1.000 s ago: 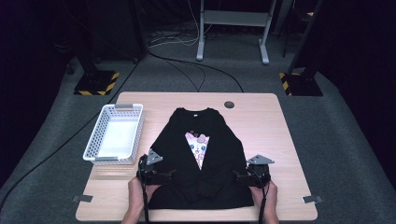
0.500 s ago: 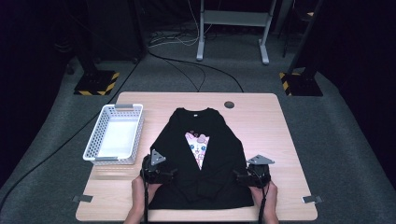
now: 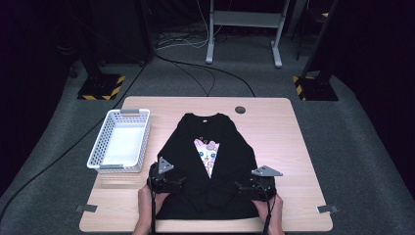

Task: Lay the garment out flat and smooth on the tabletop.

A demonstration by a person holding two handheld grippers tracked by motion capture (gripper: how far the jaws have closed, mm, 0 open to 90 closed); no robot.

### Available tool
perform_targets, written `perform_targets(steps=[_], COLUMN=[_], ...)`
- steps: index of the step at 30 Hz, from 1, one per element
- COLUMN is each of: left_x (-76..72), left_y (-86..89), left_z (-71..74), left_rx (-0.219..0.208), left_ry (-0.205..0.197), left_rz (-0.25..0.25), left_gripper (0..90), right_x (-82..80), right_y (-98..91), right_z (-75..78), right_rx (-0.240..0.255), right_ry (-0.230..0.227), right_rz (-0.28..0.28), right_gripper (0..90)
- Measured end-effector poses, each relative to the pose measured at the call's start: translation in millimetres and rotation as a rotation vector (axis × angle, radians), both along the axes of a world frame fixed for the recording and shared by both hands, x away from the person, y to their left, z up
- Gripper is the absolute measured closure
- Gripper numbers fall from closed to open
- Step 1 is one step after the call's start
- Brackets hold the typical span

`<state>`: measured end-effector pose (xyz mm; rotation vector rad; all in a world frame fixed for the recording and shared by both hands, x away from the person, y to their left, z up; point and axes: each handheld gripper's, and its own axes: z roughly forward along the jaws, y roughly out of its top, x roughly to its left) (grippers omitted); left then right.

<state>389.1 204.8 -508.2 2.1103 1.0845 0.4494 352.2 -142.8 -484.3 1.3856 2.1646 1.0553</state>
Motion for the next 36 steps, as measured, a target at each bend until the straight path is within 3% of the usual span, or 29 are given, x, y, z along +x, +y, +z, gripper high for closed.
perform_targets(steps=[8,19,24,28,36], left_x=[-0.1,0.0,0.1,0.1,0.3], left_y=[-0.1,0.0,0.1,0.1,0.4], left_z=[0.0,0.0,-0.1,-0.1,0.0], left_rx=[0.000,-0.001,-0.003,-0.003,-0.004], left_ry=[-0.001,0.000,0.001,0.001,0.004], left_rz=[0.000,0.003,0.006,0.006,0.008], left_gripper=[15.8,15.8,15.9,16.0,16.2], right_x=[-3.6,-5.7,-5.4,-6.1,-2.2], right_y=[47.8,93.4,105.0,109.3,94.8], right_z=[8.4,-3.1,-6.8,-9.2,-8.2], right_rx=[-0.027,-0.094,-0.110,-0.149,-0.060], right_ry=[0.027,0.055,0.070,0.081,0.116], right_rz=[0.080,0.150,0.175,0.184,0.180], right_gripper=[11.1,13.3,16.2,26.7,50.0])
